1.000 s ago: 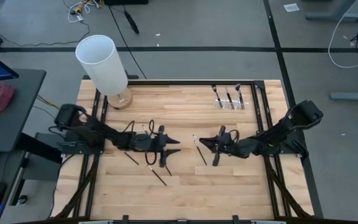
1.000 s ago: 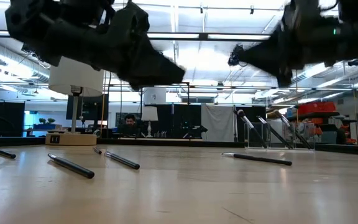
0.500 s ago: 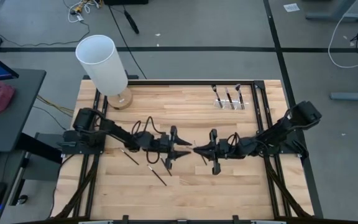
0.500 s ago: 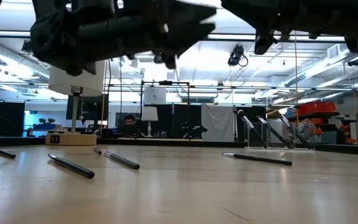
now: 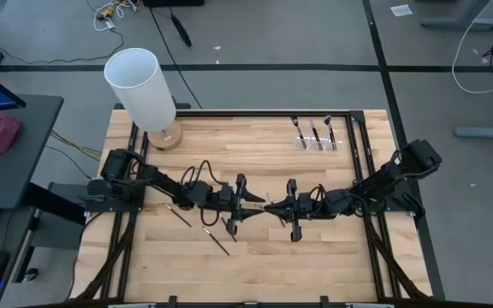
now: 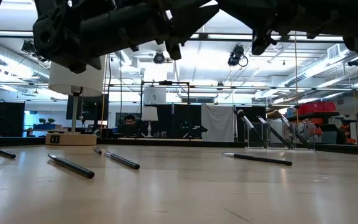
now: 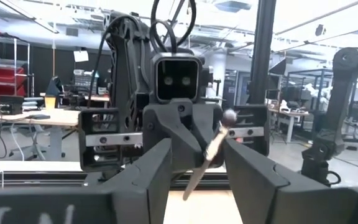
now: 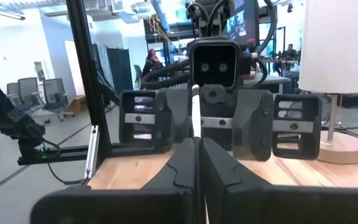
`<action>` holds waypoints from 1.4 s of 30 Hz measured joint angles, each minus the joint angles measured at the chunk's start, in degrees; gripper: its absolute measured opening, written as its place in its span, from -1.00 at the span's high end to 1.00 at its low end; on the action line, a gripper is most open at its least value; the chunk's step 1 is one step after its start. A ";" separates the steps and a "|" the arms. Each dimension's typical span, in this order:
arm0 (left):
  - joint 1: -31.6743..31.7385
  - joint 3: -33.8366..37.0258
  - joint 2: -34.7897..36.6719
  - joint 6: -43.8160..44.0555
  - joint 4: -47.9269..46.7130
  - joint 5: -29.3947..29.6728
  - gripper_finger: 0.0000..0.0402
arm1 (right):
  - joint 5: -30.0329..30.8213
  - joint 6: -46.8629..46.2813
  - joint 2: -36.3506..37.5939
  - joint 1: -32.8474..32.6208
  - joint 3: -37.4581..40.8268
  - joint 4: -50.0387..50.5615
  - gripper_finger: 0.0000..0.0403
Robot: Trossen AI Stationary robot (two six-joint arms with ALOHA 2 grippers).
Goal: Put items in baskets/containers
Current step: Put the eyeshadow brush into the transparent organizer
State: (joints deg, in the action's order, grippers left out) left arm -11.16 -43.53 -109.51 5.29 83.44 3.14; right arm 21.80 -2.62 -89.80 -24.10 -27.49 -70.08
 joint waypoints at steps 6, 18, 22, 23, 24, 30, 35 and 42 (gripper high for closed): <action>0.00 0.00 0.00 0.04 0.40 -0.01 0.50 | 0.00 -1.50 0.00 0.00 -0.04 1.61 0.95; 0.14 0.09 1.29 0.22 -8.03 -4.42 0.91 | 1.07 -8.62 2.75 -0.05 -0.17 17.34 0.75; 0.26 0.02 4.22 0.18 -19.43 -2.75 0.92 | 1.63 -17.11 9.50 -0.04 -0.14 36.83 0.50; 0.30 0.02 4.54 0.14 -21.75 -2.32 0.93 | 1.73 -19.49 11.43 0.00 -0.33 42.78 0.44; 0.41 0.04 4.87 0.12 -24.02 -2.02 0.93 | 1.73 -21.77 13.38 0.00 -0.92 49.36 0.37; 1.53 0.02 5.35 0.39 -28.44 0.01 0.90 | 1.50 -31.10 18.77 0.00 -8.18 82.31 0.10; 2.72 0.02 5.35 1.18 -28.59 0.20 0.91 | 2.12 -27.39 15.30 0.00 -9.14 80.28 0.08; 3.28 0.02 5.35 1.57 -29.44 0.21 0.89 | 2.86 -19.96 4.23 0.83 -9.14 59.54 0.10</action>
State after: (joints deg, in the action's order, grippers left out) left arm -7.88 -43.51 -104.16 6.85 54.00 3.36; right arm 24.67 -22.58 -85.57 -23.27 -36.62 -10.55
